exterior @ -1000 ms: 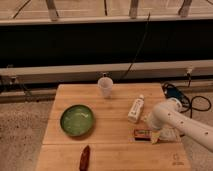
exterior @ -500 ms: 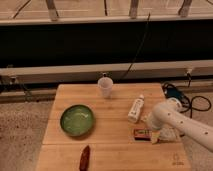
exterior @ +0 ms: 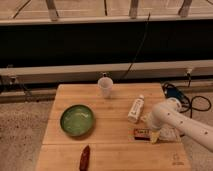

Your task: Place the eraser on the white sponge

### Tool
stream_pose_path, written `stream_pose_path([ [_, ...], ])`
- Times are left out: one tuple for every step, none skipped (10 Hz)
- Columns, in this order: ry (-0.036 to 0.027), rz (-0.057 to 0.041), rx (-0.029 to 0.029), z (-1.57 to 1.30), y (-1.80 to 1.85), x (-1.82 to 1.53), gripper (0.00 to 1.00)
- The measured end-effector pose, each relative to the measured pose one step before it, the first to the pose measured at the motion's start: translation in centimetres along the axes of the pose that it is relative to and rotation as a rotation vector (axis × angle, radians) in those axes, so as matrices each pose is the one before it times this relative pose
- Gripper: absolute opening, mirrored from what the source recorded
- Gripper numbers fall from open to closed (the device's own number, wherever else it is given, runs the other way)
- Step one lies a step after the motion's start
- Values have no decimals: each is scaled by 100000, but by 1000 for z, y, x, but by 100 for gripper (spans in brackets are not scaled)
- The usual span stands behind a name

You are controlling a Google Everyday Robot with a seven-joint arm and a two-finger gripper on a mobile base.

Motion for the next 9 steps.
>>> stream_pose_path([
  [44, -150, -7, 2, -13, -36, 80],
  [87, -159, 53, -44, -47, -31, 80],
  [4, -176, 11, 17, -74, -62, 80],
  [70, -132, 88, -8, -118, 28, 75],
  [26, -90, 5, 14, -48, 9, 70],
  [-23, 41, -9, 28, 2, 26, 69],
  [52, 53, 26, -18, 8, 41, 69],
  [110, -7, 55, -64, -3, 32, 71],
  [52, -66, 49, -35, 5, -19, 76],
])
